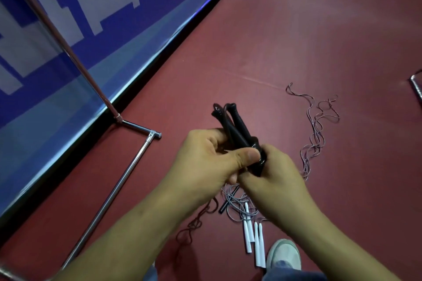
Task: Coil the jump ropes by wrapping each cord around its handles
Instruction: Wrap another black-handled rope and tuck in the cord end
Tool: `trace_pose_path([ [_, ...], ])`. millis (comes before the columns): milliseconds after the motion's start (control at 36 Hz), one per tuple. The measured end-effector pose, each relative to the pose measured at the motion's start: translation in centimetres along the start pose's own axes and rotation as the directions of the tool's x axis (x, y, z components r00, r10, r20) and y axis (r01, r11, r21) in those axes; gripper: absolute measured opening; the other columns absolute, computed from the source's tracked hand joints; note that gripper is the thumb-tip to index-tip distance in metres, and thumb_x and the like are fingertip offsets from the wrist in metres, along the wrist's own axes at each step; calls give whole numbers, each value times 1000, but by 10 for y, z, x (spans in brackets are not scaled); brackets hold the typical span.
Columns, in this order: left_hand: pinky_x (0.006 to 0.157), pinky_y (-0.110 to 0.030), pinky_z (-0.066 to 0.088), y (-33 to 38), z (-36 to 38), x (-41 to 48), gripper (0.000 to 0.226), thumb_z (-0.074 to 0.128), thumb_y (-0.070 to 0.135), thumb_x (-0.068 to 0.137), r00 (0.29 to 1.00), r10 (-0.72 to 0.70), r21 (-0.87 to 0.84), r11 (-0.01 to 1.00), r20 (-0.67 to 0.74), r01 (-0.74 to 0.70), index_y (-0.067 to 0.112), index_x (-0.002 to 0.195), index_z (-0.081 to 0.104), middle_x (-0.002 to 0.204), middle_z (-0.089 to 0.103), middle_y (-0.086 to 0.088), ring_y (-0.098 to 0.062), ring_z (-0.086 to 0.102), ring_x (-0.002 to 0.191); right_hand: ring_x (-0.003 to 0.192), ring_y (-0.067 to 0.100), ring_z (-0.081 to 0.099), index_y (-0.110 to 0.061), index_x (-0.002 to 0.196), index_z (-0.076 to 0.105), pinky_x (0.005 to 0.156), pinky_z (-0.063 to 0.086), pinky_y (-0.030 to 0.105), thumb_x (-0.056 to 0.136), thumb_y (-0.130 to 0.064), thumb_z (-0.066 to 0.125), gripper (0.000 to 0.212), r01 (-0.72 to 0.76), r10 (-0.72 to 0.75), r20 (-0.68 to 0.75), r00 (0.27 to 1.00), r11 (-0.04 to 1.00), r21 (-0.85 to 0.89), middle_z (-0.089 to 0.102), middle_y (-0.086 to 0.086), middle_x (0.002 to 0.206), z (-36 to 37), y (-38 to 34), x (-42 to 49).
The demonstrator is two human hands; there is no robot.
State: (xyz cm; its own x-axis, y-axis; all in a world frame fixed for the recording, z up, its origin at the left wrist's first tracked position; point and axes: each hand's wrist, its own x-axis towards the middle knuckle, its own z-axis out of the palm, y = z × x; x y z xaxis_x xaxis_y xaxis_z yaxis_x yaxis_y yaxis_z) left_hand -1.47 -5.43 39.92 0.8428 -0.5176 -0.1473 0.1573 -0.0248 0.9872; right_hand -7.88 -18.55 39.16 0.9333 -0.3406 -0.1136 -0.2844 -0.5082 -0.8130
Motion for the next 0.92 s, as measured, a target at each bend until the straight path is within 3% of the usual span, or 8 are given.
trace_pose_path([
  [111,49,-17,44,6,-12,0,22,81,14,77,996,-37,-66,997,86,43,10,99,78,61,57,-15,-11,46,46,50,17,35,-19,76,74,50,32,34,91,-16,67,17,-8,-44,222,974,973,229,45,-5,52,-9,-8,1],
  [250,45,-19,38,15,-27,1,37,78,17,73,974,-37,-71,996,225,54,13,110,77,92,74,-23,-9,47,46,47,14,17,-23,58,56,44,24,21,84,-15,71,32,-353,59,498,865,777,521,23,0,56,-18,-19,-3],
  [389,45,-19,33,14,-30,7,28,82,14,80,945,35,-147,989,324,13,12,107,76,77,61,-10,-13,40,51,46,9,9,-23,59,65,39,20,13,79,-19,59,22,-599,-101,754,649,544,588,13,-4,59,-27,-26,-7],
  [556,45,-18,32,18,-28,7,19,72,12,79,940,101,-210,977,327,-32,12,96,79,75,64,-5,-6,38,47,46,7,20,-22,78,26,40,25,14,88,-21,61,36,-853,-345,868,357,259,454,23,-9,59,-25,-11,-3],
  [639,46,-17,33,19,-29,6,22,69,8,81,926,103,-249,969,364,-10,7,101,77,83,67,-17,-6,40,50,47,7,21,-21,77,35,40,25,13,90,-21,58,27,-873,-407,860,308,238,425,23,-10,59,-26,-10,-2],
  [750,46,-13,33,22,-22,0,41,70,16,82,891,101,-308,950,442,45,-3,119,67,127,47,-50,-14,32,57,45,6,20,-16,80,46,37,22,14,90,-21,58,16,-908,-474,843,256,181,378,21,-9,56,-27,-9,-1],
  [861,45,-14,31,15,-23,3,34,66,10,86,923,84,-252,968,375,14,-9,115,68,84,51,-42,-12,36,47,45,7,35,-7,94,59,44,41,18,94,-28,59,21,-888,-452,839,302,187,421,35,-4,58,-23,-3,1],
  [917,45,-15,32,10,-25,5,29,67,9,86,950,58,-222,975,307,12,-7,110,70,76,45,-28,-12,37,46,53,14,51,0,106,65,59,57,30,95,-31,63,33,-848,-319,857,405,220,483,48,3,65,-24,-3,4],
])
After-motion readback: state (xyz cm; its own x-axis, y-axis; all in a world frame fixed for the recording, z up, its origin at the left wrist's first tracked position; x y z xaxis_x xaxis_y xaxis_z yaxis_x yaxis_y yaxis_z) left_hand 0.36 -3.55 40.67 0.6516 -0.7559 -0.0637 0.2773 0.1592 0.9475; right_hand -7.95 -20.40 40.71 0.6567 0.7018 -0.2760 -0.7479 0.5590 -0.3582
